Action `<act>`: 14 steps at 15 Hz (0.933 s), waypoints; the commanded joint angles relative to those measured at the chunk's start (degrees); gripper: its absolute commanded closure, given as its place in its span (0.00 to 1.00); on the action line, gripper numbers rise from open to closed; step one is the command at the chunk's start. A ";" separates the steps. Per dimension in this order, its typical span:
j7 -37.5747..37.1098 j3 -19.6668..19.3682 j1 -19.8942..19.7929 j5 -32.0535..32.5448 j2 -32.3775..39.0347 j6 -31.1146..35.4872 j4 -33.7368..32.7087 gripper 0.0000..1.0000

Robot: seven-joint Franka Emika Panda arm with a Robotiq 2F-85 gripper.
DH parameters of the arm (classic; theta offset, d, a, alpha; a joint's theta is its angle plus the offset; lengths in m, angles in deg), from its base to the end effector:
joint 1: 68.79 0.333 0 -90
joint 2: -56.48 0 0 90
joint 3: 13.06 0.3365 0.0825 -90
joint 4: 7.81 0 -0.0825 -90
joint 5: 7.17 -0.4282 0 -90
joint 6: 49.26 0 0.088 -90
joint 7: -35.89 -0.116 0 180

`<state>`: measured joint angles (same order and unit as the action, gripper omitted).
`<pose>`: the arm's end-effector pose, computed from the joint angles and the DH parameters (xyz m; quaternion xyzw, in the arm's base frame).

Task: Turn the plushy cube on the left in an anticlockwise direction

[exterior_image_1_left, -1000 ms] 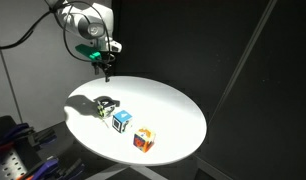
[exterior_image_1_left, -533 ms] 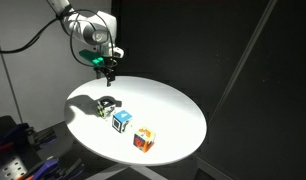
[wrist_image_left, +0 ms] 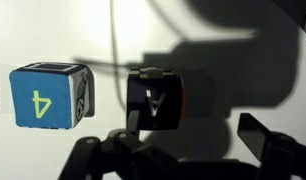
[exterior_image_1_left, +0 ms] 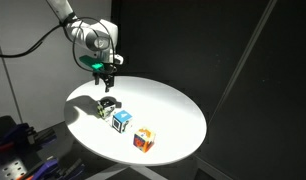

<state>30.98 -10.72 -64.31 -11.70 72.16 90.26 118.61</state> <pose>0.5770 0.0700 0.2278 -0.9992 0.0146 0.0255 0.0280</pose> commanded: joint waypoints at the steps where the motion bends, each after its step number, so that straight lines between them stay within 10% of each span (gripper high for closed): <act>1: 0.64 0.26 -0.51 0.17 0.78 -2.85 -1.48 0.00; 14: 0.59 0.02 -1.71 -0.96 3.15 -0.32 -1.02 0.00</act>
<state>31.28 -10.75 -65.38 -11.86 74.30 89.42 118.41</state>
